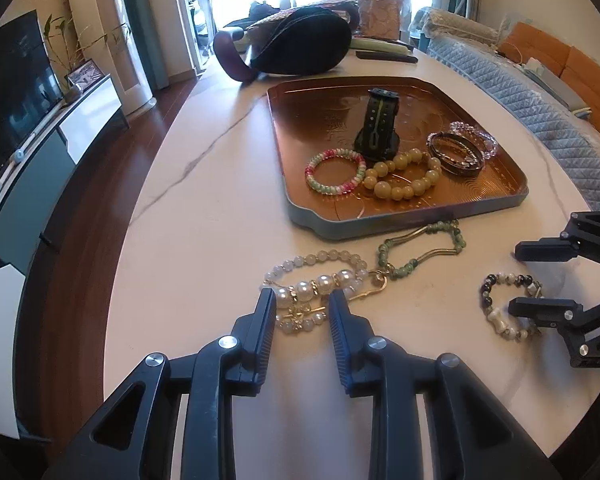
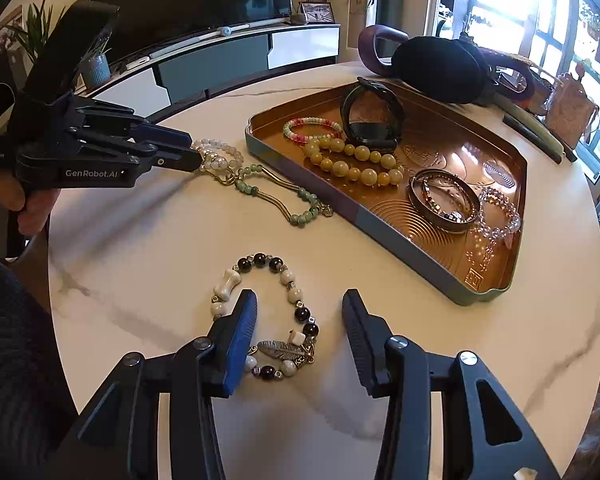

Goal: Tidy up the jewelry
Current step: 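Grasp the black-white beaded bracelet with the right gripper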

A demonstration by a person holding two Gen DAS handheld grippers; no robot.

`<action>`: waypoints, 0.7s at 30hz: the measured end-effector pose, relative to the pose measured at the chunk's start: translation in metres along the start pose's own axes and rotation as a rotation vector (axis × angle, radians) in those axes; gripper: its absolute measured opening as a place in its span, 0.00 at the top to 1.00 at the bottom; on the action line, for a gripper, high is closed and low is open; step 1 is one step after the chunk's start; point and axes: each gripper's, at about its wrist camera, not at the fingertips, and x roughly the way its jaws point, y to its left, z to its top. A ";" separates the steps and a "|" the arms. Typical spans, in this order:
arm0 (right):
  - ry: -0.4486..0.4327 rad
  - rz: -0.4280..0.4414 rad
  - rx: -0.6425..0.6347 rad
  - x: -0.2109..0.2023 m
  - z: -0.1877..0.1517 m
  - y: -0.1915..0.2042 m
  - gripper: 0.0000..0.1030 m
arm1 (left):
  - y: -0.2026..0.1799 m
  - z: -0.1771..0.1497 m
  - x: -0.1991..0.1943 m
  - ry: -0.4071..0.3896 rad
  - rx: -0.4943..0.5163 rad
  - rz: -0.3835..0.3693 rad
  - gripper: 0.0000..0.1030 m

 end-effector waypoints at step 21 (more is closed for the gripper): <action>-0.053 -0.079 0.051 -0.021 0.007 -0.024 0.93 | 0.000 -0.001 -0.017 0.003 -0.075 -0.139 0.91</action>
